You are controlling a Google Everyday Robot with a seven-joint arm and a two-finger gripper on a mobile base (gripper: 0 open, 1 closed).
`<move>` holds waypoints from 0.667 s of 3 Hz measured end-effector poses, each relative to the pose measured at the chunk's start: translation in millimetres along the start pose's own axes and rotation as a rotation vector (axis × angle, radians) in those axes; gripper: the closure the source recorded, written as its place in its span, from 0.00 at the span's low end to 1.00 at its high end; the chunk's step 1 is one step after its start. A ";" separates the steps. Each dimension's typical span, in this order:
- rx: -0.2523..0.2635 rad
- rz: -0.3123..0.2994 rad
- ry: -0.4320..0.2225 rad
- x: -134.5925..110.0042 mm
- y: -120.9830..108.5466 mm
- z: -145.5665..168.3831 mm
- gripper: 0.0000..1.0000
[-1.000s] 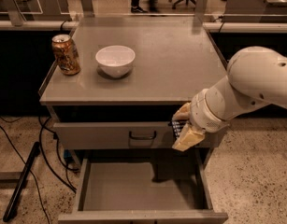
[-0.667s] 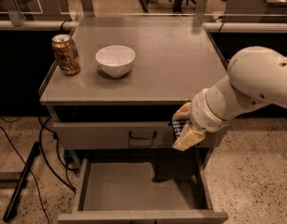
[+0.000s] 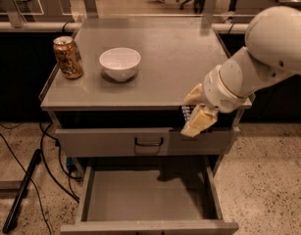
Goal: Pick rxbar blueberry from middle drawer and place on counter
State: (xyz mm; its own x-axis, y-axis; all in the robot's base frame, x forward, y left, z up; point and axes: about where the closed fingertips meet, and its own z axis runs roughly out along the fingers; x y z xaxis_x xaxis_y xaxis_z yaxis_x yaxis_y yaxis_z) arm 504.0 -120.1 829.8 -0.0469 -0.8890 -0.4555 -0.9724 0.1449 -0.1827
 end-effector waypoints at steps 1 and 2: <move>0.011 0.043 -0.007 -8.2 -26.2 -19.5 1.00; 0.038 0.069 -0.034 -22.5 -57.8 -25.1 1.00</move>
Offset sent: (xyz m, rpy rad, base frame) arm 0.0743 -0.0009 0.0567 0.0710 -0.0191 -0.1045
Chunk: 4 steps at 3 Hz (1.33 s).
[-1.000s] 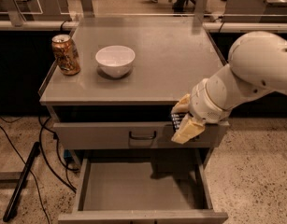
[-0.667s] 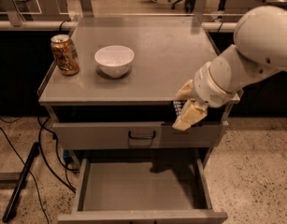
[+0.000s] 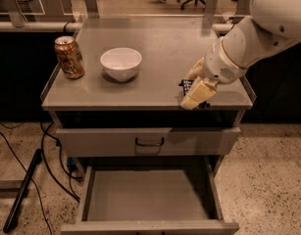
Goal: Pick rxbar blueberry from middle drawer and place on counter
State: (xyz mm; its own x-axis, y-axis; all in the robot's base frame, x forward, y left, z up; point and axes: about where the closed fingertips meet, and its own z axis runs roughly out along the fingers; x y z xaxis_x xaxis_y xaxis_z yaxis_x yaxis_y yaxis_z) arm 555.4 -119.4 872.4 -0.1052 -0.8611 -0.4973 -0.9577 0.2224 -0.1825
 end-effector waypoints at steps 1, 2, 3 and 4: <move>0.012 0.007 -0.024 -15.4 -21.5 6.2 1.00; -0.003 0.010 -0.033 -28.4 -37.7 23.5 1.00; -0.023 0.016 -0.043 -37.7 -48.9 43.2 1.00; -0.042 0.030 -0.047 -39.4 -56.2 64.0 1.00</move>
Offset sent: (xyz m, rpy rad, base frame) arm 0.0732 0.0432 -0.0041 0.0506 0.0122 0.0010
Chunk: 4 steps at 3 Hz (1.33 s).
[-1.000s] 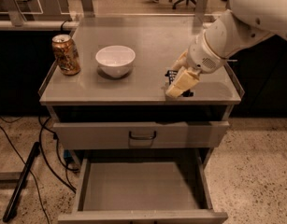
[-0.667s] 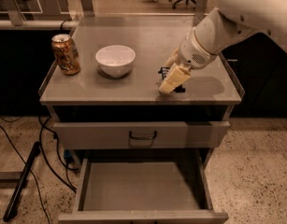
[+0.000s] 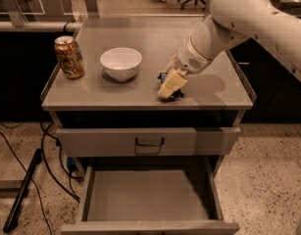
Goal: Pick rxbar blueberry from middle drawer and place on counter
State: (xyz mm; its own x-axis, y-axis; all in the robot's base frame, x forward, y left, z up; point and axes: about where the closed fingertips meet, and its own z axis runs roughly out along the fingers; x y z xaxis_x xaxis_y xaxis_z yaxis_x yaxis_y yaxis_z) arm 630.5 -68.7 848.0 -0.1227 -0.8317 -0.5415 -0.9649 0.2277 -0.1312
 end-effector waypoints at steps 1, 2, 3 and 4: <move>-0.014 0.018 0.000 6.8 -0.6 14.0 1.00; -0.025 0.030 0.003 12.7 1.1 23.7 1.00; -0.025 0.030 0.003 10.9 0.7 21.0 0.84; -0.029 0.036 0.002 11.0 3.2 20.7 0.62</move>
Offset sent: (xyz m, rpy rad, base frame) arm 0.0035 -0.0012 -0.0390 0.0090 0.0526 -0.0245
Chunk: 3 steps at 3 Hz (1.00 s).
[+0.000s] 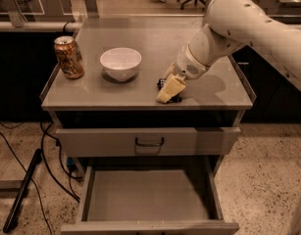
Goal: Pick rxbar blueberry from middle drawer and place on counter
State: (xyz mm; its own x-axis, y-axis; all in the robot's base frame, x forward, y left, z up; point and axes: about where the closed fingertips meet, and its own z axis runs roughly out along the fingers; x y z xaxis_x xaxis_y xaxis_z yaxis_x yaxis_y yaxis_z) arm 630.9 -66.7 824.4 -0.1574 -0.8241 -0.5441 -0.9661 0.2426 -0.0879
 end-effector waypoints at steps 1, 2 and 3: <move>0.007 0.021 -0.003 -1.9 1.2 -3.7 0.37; 0.015 0.032 -0.009 -4.2 0.5 -5.0 0.16; 0.015 0.032 -0.009 -4.2 0.5 -4.9 0.00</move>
Offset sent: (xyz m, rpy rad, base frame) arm 0.0010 -0.0010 0.0131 0.0223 -0.0088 -0.0595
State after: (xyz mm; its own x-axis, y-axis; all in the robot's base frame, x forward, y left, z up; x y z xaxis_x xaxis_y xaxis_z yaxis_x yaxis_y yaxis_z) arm 630.1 -65.5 830.8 -0.1860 -0.8115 -0.5539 -0.9575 0.2763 -0.0833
